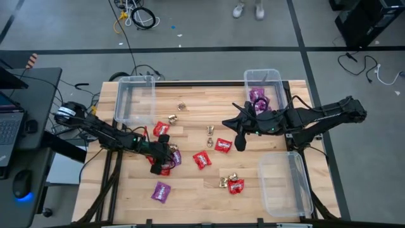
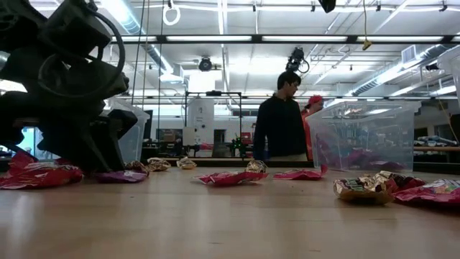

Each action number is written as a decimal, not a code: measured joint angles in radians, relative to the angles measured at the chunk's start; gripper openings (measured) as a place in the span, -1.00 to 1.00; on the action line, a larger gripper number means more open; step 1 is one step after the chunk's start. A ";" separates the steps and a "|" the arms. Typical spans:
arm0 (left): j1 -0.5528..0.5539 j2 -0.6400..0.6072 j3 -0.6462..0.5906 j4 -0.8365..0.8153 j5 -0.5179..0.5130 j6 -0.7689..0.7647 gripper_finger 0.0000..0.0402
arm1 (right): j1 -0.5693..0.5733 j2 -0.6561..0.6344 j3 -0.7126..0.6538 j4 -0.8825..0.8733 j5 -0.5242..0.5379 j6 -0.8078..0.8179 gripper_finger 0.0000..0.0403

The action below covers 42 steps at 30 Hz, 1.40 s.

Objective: Sort candy
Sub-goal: Put the purple candy into the top right transparent bin

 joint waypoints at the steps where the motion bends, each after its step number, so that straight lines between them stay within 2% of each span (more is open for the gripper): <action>1: 0.002 0.006 0.000 0.008 -0.008 0.001 -0.37 | 0.000 0.000 0.000 0.000 0.000 0.000 -1.00; 4: 0.002 0.013 0.000 0.014 -0.033 0.010 -0.48 | 0.000 0.000 0.000 0.000 0.000 -0.001 -1.00; 9: 0.002 0.031 0.000 0.036 -0.048 0.014 -0.89 | 0.000 0.000 0.000 0.001 0.000 -0.005 -1.00; 11: 0.002 0.035 0.002 0.049 -0.048 0.030 -0.96 | 0.000 0.000 0.000 0.002 0.000 -0.008 -1.00; 22: 0.001 0.038 -0.002 0.191 -0.035 0.097 -0.99 | 0.018 0.004 0.000 0.012 0.009 -0.068 -1.00; 29: 0.001 0.037 -0.002 0.337 -0.040 0.206 -1.00 | 0.036 0.074 0.001 0.087 0.048 -0.101 -1.00; 37: 0.001 0.037 0.039 0.395 -0.128 0.302 -1.00 | 0.028 0.201 0.001 0.132 0.048 -0.080 -1.00; 42: 0.001 0.037 0.077 0.393 -0.233 0.360 -1.00 | 0.022 0.277 0.001 0.187 0.047 -0.052 -1.00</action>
